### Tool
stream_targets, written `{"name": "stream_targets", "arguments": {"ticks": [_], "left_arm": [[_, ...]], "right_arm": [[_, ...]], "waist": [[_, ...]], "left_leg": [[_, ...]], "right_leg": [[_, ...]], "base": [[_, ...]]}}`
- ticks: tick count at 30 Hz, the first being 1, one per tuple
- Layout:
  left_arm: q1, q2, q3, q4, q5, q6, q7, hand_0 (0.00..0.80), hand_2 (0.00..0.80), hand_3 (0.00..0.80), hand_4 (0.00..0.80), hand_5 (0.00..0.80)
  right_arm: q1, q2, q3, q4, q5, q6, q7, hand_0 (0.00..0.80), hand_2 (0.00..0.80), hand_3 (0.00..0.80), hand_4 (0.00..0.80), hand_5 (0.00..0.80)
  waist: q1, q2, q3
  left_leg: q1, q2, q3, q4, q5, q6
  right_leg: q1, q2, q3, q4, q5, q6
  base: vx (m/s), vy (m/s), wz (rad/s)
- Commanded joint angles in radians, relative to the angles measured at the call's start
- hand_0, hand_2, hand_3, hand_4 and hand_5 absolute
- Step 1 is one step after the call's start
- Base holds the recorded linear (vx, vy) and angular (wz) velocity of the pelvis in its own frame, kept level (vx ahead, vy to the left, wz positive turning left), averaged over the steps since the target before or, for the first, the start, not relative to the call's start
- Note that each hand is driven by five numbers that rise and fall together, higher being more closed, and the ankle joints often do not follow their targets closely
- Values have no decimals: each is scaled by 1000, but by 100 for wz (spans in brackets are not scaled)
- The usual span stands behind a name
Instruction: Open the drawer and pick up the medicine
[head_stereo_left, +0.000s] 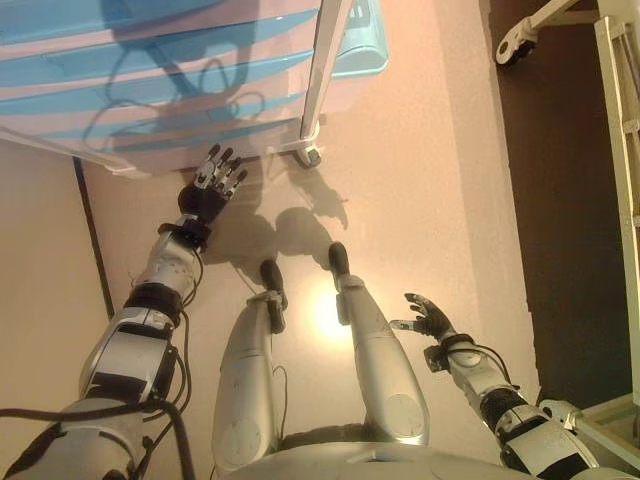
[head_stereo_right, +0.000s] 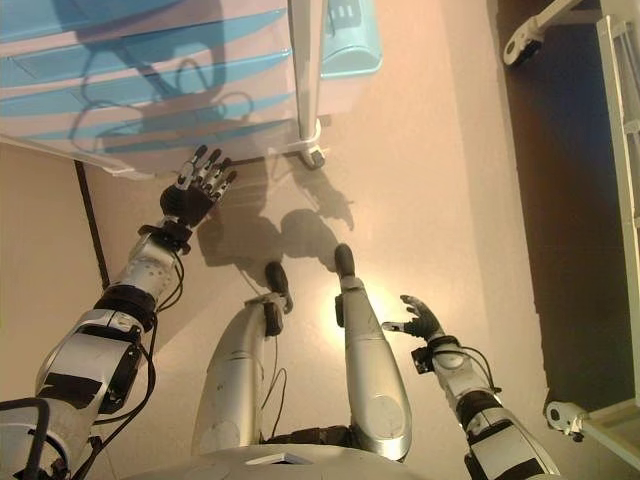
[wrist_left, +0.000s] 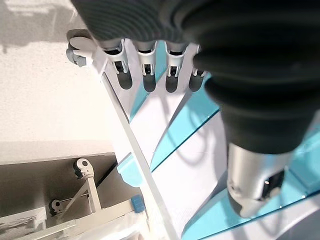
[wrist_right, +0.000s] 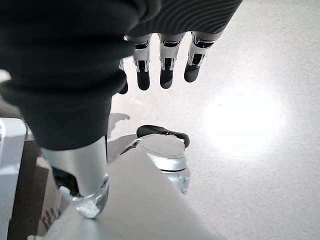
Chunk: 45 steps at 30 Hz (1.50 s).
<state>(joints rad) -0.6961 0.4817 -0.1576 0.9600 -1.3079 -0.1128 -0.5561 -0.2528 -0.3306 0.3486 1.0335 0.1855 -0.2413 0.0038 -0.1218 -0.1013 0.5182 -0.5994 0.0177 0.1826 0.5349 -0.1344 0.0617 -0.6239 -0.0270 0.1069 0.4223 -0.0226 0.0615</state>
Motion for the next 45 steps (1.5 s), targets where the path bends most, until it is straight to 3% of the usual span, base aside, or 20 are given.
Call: {"name": "stream_targets", "arguments": {"ticks": [1, 10, 26, 37, 45], "left_arm": [[1, 2, 62, -47, -139, -97, -42, 0, 0, 0, 0, 0], [-61, -4, 131, -53, -410, -128, -146, 0, 0, 0, 0, 0], [-193, 69, 126, -25, -505, -162, -212, 0, 0, 0, 0, 0], [-233, 87, 109, -195, -572, -217, -404, 0, 0, 0, 0, 0], [-261, 96, 100, -319, -567, -270, -399, 0, 0, 0, 0, 0]], "right_arm": [[52, -25, 11, -41, 11, -3, -7, 0, 0, 0, 0, 0], [55, -5, 40, -14, 28, -19, 2, 0, 0, 0, 0, 0], [57, -9, 63, -10, 26, -30, 8, 0, 0, 0, 0, 0], [70, -15, 68, -6, 7, -38, 1, 0, 0, 0, 0, 0], [74, -25, 57, 11, -4, -40, 9, 0, 0, 0, 0, 0]], "waist": [[6, 9, -8], [9, -18, -20], [-4, -27, -19], [4, -19, -12], [12, -6, -11]], "left_leg": [[19, -51, -5, 39, -94, 8], [8, -44, -10, 52, -105, 7], [-5, -39, -8, 71, -119, 9], [15, -46, -16, 48, -112, 8], [51, -52, -20, 22, -102, 9]], "right_leg": [[39, 23, -52, -60, 45, -22], [35, 34, -52, -54, 41, -25], [26, 39, -49, -45, 40, -29], [42, 36, -47, -56, 39, -30], [72, 26, -51, -62, 34, -28]], "base": [[30, -41, 1], [17, -27, 1], [3, 0, 1], [0, 0, 0], [0, 0, 0]]}}
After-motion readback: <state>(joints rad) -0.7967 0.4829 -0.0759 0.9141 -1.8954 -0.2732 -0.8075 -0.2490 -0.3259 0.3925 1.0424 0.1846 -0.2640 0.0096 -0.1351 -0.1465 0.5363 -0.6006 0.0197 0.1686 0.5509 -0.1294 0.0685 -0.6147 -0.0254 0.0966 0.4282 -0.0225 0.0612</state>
